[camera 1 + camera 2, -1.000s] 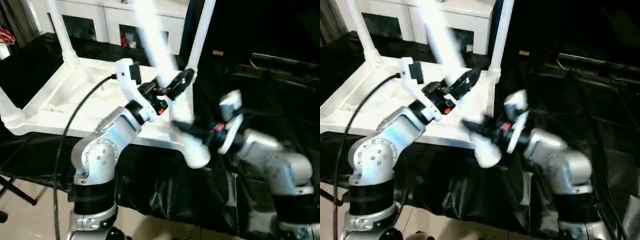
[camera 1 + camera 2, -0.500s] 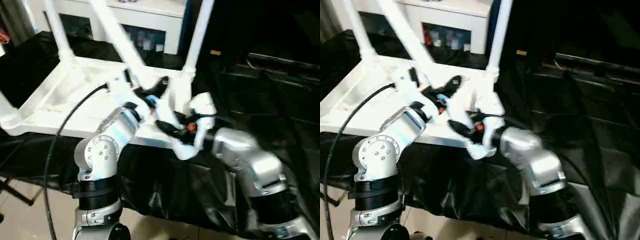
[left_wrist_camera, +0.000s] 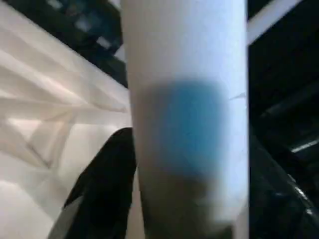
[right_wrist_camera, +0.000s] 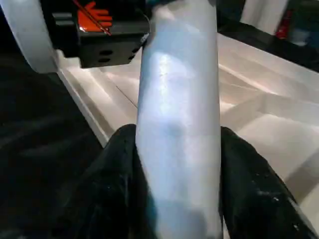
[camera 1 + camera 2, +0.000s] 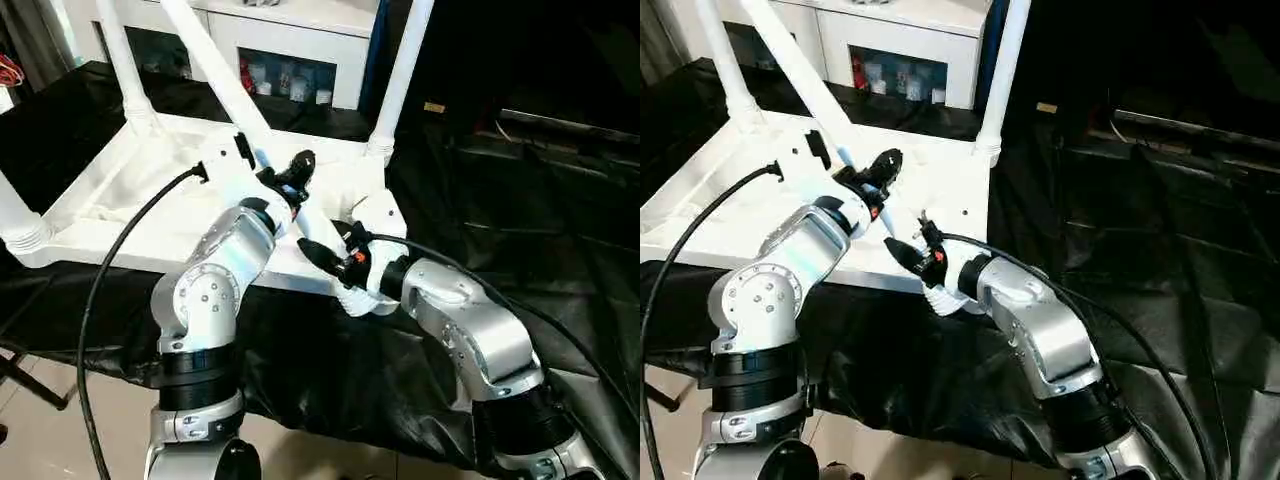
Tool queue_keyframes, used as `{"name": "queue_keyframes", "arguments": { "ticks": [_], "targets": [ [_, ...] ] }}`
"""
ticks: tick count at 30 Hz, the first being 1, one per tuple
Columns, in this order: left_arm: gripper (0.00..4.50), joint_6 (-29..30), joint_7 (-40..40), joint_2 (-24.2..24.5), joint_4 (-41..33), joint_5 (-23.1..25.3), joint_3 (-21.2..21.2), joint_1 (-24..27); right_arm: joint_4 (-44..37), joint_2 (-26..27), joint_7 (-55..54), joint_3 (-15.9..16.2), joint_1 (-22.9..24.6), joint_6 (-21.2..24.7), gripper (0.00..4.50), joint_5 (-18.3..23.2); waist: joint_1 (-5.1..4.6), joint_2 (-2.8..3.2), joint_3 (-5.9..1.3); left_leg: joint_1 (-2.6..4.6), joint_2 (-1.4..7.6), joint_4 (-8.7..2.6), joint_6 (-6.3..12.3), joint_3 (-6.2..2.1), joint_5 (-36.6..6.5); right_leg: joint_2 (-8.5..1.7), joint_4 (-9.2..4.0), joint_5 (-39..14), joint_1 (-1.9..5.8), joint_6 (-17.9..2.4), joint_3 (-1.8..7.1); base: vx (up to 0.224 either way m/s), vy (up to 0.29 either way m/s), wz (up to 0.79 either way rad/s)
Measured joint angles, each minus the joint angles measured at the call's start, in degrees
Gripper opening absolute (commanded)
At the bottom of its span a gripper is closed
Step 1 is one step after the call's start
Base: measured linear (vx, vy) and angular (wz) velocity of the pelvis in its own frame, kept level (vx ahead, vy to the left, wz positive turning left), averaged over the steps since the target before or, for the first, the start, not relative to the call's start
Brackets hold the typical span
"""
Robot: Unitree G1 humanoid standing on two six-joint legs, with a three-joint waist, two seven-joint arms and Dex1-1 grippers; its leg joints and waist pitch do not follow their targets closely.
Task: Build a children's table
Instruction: Pick table leg
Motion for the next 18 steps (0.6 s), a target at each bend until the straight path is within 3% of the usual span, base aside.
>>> {"name": "queue_keyframes", "arguments": {
  "ticks": [3, 4, 13, 18],
  "targets": [
    [2.24, -0.4, -2.8, 2.2, 0.0, 0.6, -1.7, -0.9, -0.2, -2.2, 3.3, -2.1, -2.5, 1.3, 2.65, 3.0, -0.14, 0.0, 0.0, 0.05, 0.0, 0.0, 0.01, 0.01, 0.0, 0.0, -0.01, 0.1, 0.04, 0.0, 0.02, 0.0, 0.0, 0.0],
    [2.06, -0.4, -3.8, 2.8, 0.0, 0.6, -2.5, -0.9, -0.2, -3.3, 4.7, -3.0, -3.1, 2.5, 2.94, 4.1, -0.14, 0.0, 0.0, 0.09, 0.0, 0.0, 0.01, 0.02, 0.0, 0.0, -0.01, 0.1, 0.08, 0.0, 0.02, 0.0, 0.0, 0.0],
    [1.77, 0.2, -12.1, 8.3, 0.0, 1.2, -7.3, -1.8, 3.1, -11.2, 15.7, -8.5, -7.7, 15.1, 3.1, 14.1, -0.04, 0.0, 0.0, 0.09, 0.0, 0.01, 0.17, 0.04, 0.2, 0.0, -0.03, 0.4, 0.09, -0.3, 0.02, 0.0, 0.0, 0.0],
    [1.75, 0.5, -14.8, 9.6, -0.3, 1.6, -9.6, -2.2, 4.5, -14.8, 19.7, -6.2, -8.8, 17.0, 3.1, 13.9, 0.04, -0.02, -0.02, 0.09, 0.0, 0.01, 0.17, 0.04, 0.2, 0.0, -0.04, 0.4, 0.09, -0.3, 0.02, 0.0, 0.0, 0.0]
  ]
}}
